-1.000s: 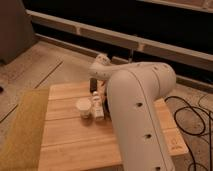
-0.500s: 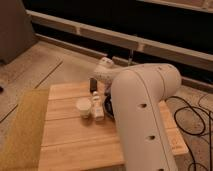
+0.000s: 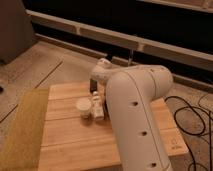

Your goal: Place the pepper on the white sponge

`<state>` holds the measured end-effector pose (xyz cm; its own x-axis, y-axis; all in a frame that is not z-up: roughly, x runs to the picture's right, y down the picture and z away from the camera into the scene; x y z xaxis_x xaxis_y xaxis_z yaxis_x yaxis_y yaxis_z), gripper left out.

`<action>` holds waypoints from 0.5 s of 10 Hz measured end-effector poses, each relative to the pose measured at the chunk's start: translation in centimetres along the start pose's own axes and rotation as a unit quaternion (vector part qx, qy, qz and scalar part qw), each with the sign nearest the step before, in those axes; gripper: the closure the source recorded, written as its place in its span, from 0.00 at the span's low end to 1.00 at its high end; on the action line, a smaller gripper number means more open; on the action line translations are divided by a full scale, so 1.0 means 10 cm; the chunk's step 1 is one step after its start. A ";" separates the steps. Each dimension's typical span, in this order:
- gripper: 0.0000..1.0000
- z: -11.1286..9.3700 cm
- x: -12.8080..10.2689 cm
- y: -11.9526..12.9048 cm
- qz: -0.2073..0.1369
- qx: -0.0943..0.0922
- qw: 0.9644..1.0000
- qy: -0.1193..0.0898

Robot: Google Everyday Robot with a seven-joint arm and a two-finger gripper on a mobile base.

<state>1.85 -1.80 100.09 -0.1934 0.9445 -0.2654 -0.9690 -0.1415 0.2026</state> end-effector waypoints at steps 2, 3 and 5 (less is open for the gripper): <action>0.20 0.05 0.00 0.02 -0.002 0.002 1.000 0.007; 0.20 0.07 0.00 0.00 0.001 0.006 1.000 0.010; 0.20 0.08 -0.01 -0.04 0.005 0.014 1.000 0.012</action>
<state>2.40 -1.63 100.76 -0.2071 0.9354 -0.2866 -0.9626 -0.1425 0.2306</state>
